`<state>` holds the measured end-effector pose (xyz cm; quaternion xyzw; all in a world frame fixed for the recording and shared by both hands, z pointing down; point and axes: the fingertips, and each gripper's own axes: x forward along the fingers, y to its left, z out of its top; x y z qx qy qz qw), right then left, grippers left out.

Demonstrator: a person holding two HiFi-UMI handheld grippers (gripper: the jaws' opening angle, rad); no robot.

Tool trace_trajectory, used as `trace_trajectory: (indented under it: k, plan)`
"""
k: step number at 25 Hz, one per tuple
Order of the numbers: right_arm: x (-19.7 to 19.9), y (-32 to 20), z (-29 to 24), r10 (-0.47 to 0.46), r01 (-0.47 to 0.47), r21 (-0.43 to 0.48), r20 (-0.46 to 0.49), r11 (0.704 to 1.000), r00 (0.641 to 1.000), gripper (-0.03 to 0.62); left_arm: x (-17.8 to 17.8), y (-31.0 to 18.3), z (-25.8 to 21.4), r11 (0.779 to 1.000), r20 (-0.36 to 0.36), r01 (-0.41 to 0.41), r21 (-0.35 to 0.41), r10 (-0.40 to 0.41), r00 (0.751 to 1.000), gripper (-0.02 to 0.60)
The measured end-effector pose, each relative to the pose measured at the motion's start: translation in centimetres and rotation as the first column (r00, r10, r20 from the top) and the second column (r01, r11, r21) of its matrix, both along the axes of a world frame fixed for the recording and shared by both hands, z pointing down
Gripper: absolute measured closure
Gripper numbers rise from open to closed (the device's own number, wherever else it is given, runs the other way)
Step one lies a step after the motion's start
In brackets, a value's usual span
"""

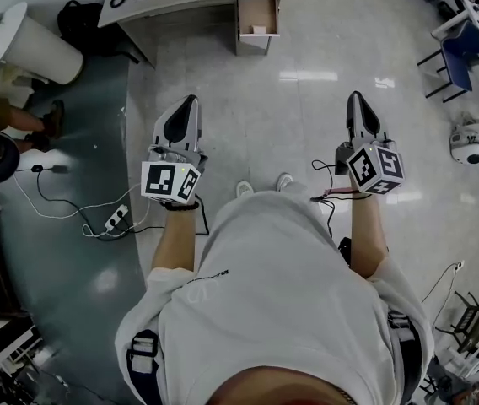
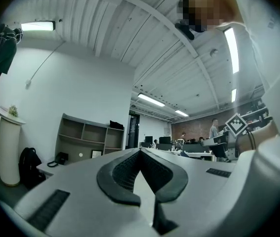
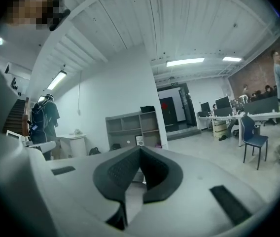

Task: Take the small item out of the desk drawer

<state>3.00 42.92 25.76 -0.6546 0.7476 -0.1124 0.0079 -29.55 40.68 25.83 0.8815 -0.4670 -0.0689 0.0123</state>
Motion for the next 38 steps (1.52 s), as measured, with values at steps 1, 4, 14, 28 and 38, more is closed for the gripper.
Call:
trace_trajectory:
  k: [1,4,14,28,38]
  plan:
    - [-0.1,0.0,0.0,0.006,-0.006,-0.003,-0.005,1.000,1.000,0.592,-0.1,-0.2,0.4,1.000,-0.010,-0.005,-0.008,0.005,1.000,0.583]
    - [-0.3,0.4,0.1,0.016,-0.016,-0.011,-0.015,1.000,1.000,0.592,-0.1,-0.3,1.2,0.999,-0.035,-0.018,-0.032,0.017,0.999,0.584]
    - [2.1,-1.4,0.3,0.032,-0.032,-0.005,-0.001,0.999,0.999,0.592,3.0,-2.2,1.2,0.999,-0.017,-0.040,-0.032,0.039,0.999,0.583]
    - [6.8,-11.6,2.5,-0.067,0.069,-0.037,0.056,0.997,0.996,0.592,12.2,-10.7,1.7,0.997,0.028,-0.062,-0.053,0.063,0.998,0.583]
    - [11.2,-21.0,3.4,-0.194,0.198,-0.057,0.067,0.979,0.979,0.592,18.3,-18.8,1.1,0.999,0.041,0.014,-0.051,-0.012,0.999,0.583]
